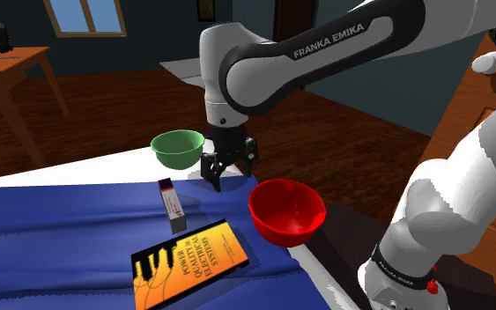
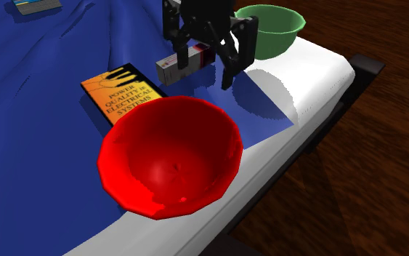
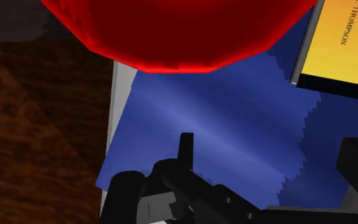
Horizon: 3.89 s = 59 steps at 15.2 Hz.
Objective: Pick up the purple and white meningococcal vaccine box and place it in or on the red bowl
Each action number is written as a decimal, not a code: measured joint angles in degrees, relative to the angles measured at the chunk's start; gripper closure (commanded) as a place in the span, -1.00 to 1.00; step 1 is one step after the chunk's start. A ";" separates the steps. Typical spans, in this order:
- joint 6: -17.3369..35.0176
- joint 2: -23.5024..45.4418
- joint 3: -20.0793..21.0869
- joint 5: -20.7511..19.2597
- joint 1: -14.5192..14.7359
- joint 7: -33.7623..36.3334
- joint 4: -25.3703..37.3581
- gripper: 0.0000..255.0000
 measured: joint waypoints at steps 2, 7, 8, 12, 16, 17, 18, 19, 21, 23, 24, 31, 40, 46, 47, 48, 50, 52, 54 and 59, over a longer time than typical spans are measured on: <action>2.21 3.97 1.80 -1.16 0.01 3.80 2.65 -1.00; 6.46 14.42 4.94 -6.16 0.38 13.26 10.39 -1.00; 6.65 16.88 5.39 -7.58 0.69 15.37 12.82 -1.00; 8.03 24.92 5.94 -12.68 2.42 22.33 19.98 -1.00; 10.32 27.59 5.72 -14.37 3.08 24.09 20.29 -1.00; 10.93 28.04 5.67 -14.64 3.16 24.29 20.09 -1.00; 11.59 28.36 5.59 -14.84 3.18 24.38 19.72 -1.00; 12.38 28.69 5.50 -15.05 3.18 24.46 19.22 -1.00; 13.07 29.23 5.42 -15.38 3.28 24.68 19.00 -1.00; 13.27 29.31 5.41 -15.44 3.31 24.75 18.89 -1.00; 13.30 29.33 5.41 -15.45 3.32 24.76 18.88 -1.00; 13.32 29.34 5.41 -15.46 3.32 24.77 18.86 1.00; 11.97 28.72 5.53 -15.05 3.23 24.50 19.67 1.00; 7.87 26.73 5.79 -13.81 2.86 23.57 22.05 1.00; 7.17 26.63 5.85 -13.73 2.91 23.59 22.65 1.00; 6.55 26.26 5.88 -13.51 2.84 23.43 22.95 1.00; 4.93 25.60 6.00 -13.12 2.82 23.27 24.00 1.00; 3.62 25.42 6.00 -12.98 2.76 23.07 25.14 1.00; 2.08 24.88 6.11 -12.68 2.77 23.00 26.22 1.00; -1.35 24.21 6.19 -12.26 2.73 22.73 29.06 1.00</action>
